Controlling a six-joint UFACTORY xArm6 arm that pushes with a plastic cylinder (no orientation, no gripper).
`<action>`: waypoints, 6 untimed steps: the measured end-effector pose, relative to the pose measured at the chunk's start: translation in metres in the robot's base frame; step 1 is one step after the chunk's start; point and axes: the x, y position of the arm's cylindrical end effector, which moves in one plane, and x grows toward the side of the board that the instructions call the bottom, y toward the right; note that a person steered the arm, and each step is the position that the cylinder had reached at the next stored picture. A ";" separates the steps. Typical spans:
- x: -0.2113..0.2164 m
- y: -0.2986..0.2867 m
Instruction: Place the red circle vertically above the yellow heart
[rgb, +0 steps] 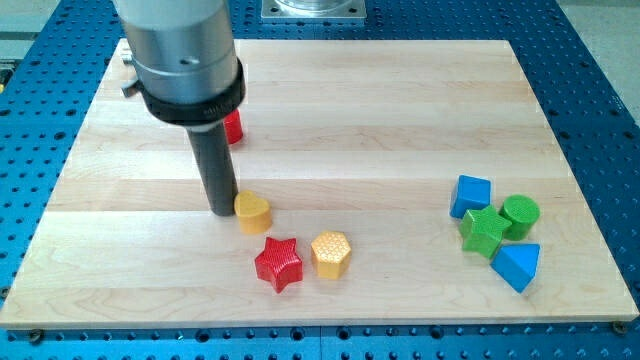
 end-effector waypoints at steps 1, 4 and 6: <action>0.000 0.036; -0.003 0.042; -0.056 -0.043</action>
